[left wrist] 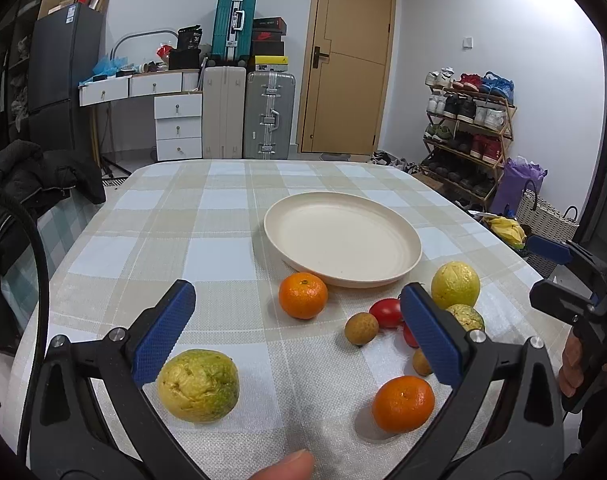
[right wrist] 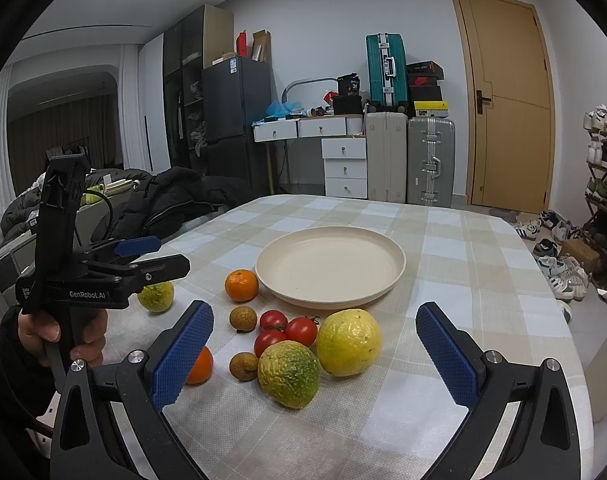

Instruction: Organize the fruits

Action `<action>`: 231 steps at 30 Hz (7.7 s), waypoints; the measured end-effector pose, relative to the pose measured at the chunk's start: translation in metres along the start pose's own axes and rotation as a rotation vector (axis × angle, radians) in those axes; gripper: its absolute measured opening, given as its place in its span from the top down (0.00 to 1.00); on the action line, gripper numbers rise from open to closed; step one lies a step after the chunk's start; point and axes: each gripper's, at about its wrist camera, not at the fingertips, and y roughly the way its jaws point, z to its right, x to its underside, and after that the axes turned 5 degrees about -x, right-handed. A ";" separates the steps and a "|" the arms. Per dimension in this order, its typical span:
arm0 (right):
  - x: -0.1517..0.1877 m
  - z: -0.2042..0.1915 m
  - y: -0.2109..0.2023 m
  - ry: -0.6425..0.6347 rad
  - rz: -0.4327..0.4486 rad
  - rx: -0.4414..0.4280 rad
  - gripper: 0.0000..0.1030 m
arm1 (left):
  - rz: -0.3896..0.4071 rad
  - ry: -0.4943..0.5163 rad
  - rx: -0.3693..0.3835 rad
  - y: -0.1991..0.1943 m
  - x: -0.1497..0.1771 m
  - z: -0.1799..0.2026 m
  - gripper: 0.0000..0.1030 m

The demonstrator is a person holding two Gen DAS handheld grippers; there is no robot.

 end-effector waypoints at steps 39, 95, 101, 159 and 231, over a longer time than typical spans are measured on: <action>0.000 -0.001 0.000 -0.008 -0.004 0.003 0.00 | -0.004 0.000 -0.003 0.002 0.002 -0.001 0.01; 0.019 0.005 0.059 0.121 -0.389 -0.083 0.22 | -0.211 -0.062 -0.109 0.016 0.016 -0.037 0.01; 0.024 0.004 0.065 0.140 -0.427 -0.123 0.31 | -0.258 -0.059 -0.129 0.027 0.018 -0.041 0.01; -0.021 0.030 0.036 0.195 -0.180 -0.078 0.54 | -0.163 -0.039 0.057 0.034 -0.024 -0.004 0.55; -0.041 0.085 0.156 0.269 -0.329 -0.012 0.53 | -0.309 0.030 0.057 0.210 -0.046 0.037 0.54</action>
